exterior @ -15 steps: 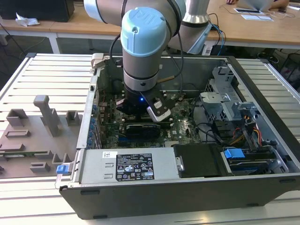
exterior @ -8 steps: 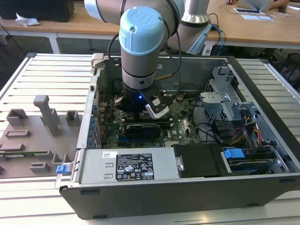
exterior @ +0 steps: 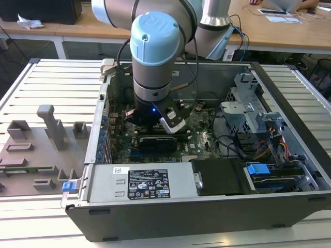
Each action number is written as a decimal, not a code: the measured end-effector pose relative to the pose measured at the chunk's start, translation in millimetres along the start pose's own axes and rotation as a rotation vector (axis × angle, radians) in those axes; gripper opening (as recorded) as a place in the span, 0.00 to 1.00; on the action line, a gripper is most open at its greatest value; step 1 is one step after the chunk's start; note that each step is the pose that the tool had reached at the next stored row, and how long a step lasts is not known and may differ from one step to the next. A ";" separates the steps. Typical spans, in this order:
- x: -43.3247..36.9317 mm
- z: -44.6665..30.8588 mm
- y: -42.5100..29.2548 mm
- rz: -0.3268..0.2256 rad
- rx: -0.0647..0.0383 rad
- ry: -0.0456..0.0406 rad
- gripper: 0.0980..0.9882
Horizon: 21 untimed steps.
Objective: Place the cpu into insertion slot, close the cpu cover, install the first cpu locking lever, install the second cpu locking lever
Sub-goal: 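Install the second cpu locking lever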
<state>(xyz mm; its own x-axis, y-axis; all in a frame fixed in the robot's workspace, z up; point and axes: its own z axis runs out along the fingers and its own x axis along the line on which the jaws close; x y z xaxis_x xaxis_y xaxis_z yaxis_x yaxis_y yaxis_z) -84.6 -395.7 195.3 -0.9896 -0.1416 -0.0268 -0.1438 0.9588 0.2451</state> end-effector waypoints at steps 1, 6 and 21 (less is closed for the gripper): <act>0.0 -0.3 0.0 -0.002 0.000 0.0005 0.01; -0.7 -20.7 5.5 -0.004 0.000 0.0008 0.01; -55.8 -11.6 24.5 0.005 0.098 0.0437 0.01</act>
<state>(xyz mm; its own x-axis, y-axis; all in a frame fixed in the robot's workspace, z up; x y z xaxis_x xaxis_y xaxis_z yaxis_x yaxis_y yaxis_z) -32.8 -367.2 214.0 -0.9892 -0.1453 0.0169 -0.1411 0.9786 0.1496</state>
